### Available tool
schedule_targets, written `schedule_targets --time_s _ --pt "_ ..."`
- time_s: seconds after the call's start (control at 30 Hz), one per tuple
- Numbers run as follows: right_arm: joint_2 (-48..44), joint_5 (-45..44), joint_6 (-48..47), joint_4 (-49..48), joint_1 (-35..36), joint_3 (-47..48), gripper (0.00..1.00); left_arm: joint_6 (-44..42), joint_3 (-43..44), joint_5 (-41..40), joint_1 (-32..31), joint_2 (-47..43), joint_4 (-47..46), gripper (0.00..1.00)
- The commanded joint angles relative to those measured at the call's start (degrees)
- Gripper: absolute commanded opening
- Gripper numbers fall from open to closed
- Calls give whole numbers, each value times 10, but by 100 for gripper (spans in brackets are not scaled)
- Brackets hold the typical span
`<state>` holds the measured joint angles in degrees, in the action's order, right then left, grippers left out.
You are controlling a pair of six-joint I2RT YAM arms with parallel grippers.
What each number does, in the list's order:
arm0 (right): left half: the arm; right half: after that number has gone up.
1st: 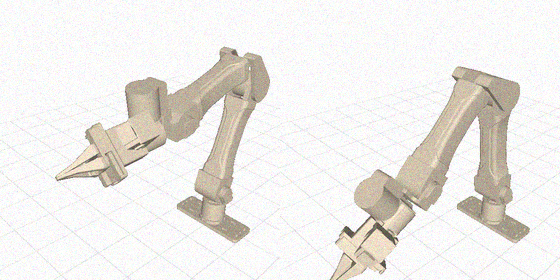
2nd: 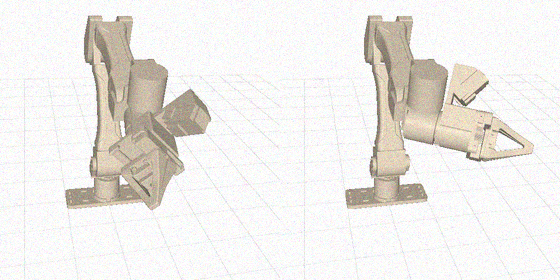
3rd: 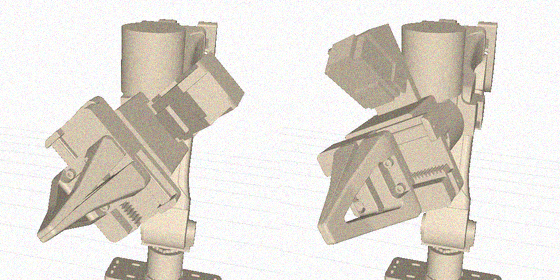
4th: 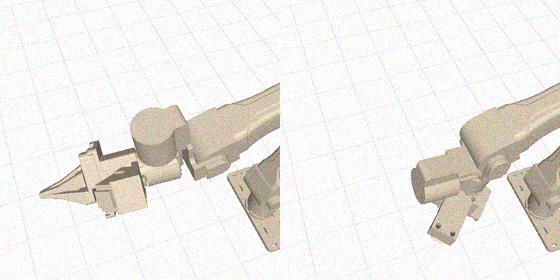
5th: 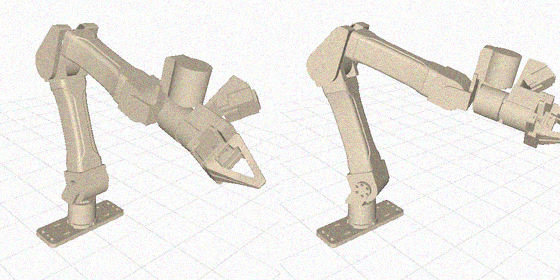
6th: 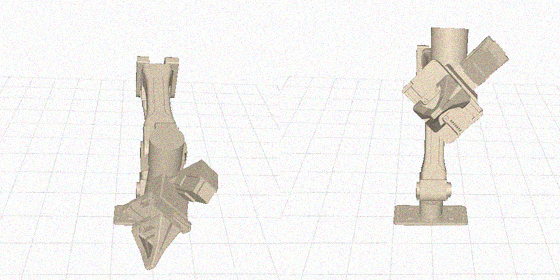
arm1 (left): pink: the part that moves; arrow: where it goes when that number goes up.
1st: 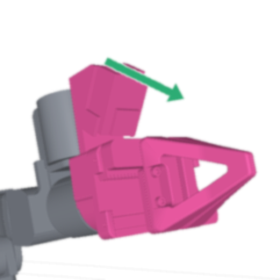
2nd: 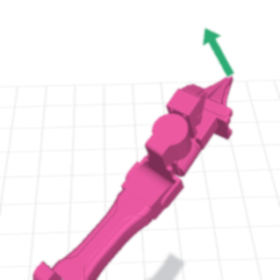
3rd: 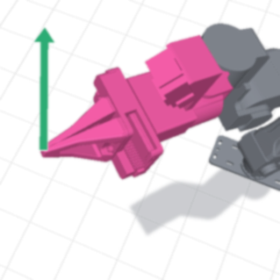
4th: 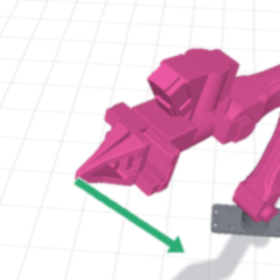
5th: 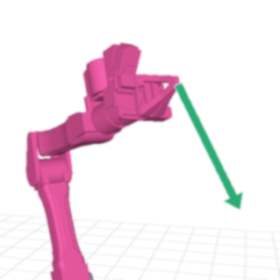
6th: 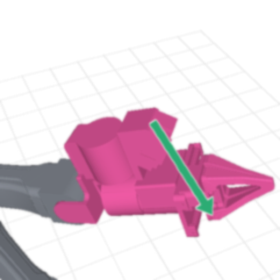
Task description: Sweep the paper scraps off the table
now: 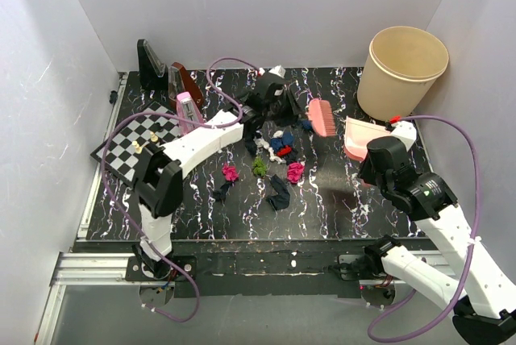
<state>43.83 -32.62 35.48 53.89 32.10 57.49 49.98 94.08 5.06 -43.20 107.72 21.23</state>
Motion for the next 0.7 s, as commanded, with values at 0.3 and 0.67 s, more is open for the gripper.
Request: schedule_targets --time_s 0.3,0.67 --pt "8 19 -3 -35 -2 -22 1 135 324 -66 51 289 -3 0" --pt "16 48 5 -50 -2 -37 1 246 193 -163 69 186 226 0"
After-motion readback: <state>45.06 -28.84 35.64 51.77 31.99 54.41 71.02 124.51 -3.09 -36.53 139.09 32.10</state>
